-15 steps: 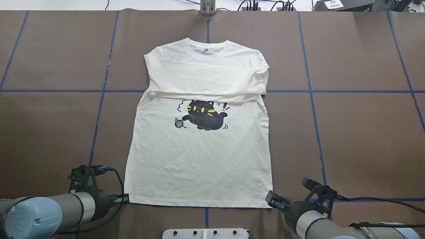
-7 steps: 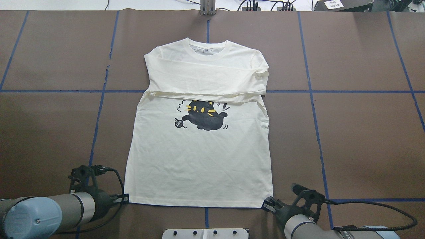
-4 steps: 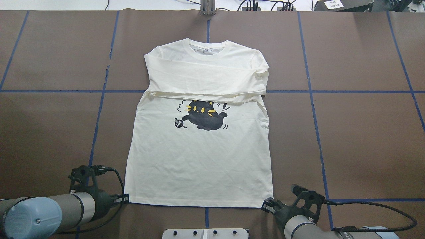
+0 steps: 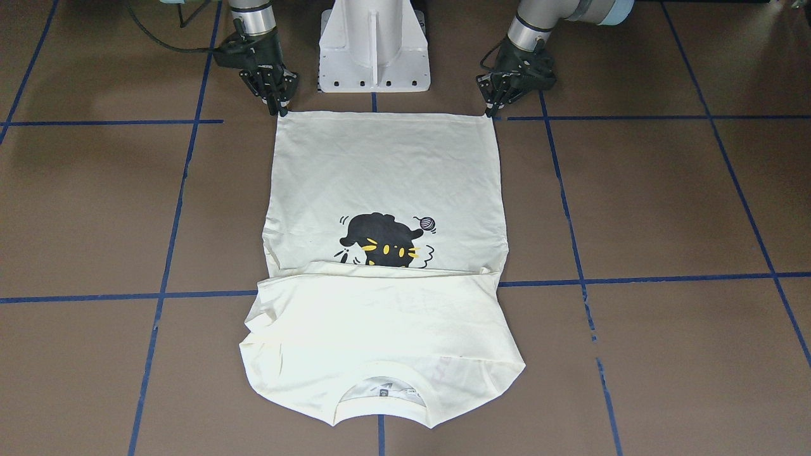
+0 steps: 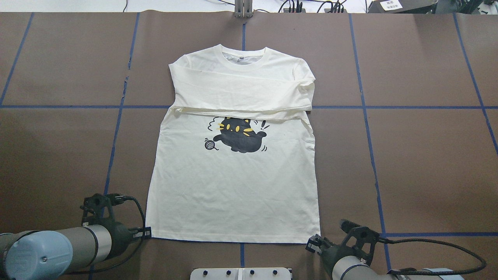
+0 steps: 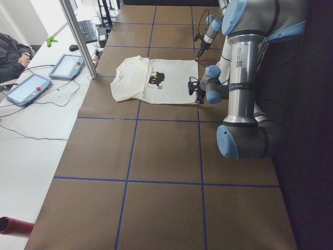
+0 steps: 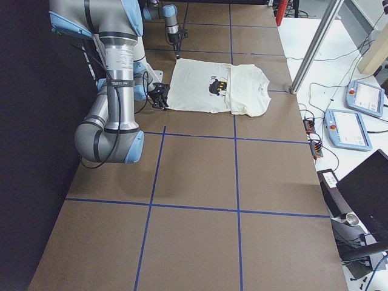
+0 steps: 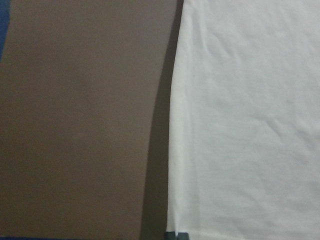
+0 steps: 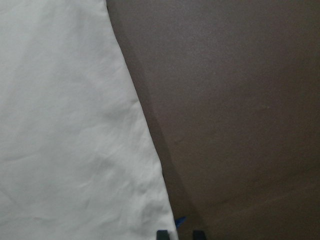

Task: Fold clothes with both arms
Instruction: 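Grasp the hem corners with both grippers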

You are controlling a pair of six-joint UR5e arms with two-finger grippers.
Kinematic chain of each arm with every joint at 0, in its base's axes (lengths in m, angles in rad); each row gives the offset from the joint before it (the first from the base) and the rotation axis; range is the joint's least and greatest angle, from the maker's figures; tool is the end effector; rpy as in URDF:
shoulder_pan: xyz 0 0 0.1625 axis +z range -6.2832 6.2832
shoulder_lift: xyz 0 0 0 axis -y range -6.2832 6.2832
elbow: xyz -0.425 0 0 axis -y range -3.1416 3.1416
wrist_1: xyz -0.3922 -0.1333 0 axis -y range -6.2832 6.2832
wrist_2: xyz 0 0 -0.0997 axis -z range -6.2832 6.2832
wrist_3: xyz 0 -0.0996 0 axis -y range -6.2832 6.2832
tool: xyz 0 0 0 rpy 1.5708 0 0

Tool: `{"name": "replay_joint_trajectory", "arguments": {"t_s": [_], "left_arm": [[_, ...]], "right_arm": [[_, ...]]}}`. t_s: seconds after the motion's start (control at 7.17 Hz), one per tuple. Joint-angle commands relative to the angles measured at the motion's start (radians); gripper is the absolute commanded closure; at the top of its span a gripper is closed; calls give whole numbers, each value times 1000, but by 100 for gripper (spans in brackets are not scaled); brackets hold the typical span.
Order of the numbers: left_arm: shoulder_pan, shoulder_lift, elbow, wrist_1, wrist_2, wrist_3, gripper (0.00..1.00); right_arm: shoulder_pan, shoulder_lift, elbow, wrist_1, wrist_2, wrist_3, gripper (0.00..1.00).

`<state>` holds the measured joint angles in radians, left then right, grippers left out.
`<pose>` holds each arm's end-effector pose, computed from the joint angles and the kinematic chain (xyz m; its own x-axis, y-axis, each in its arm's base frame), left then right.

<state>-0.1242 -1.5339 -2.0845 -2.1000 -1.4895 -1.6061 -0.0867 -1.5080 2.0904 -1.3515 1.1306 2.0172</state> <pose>0.4489 -0.1985 0.3761 0.5240 -0.1009 -0.8457 0.2102 0.9776 0.0136 -0.5017 -0.1328 0.3620 0.5271 0.3462 0.7761 -0.5036 0.8629 -0.0429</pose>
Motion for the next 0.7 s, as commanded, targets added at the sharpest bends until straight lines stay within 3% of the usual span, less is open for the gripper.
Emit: {"name": "replay_joint_trajectory", "arguments": {"t_s": [0.0, 0.28, 0.56], "left_arm": [[0, 0, 0, 0, 0, 0, 100], [-6, 0, -28, 15, -8, 6, 100], [-17, -11, -270, 259, -103, 113, 100]], "right_arm": [[-2, 3, 7, 0, -2, 0, 100], [24, 0, 35, -1, 3, -14, 100], [68, -40, 232, -113, 32, -81, 100]]}}
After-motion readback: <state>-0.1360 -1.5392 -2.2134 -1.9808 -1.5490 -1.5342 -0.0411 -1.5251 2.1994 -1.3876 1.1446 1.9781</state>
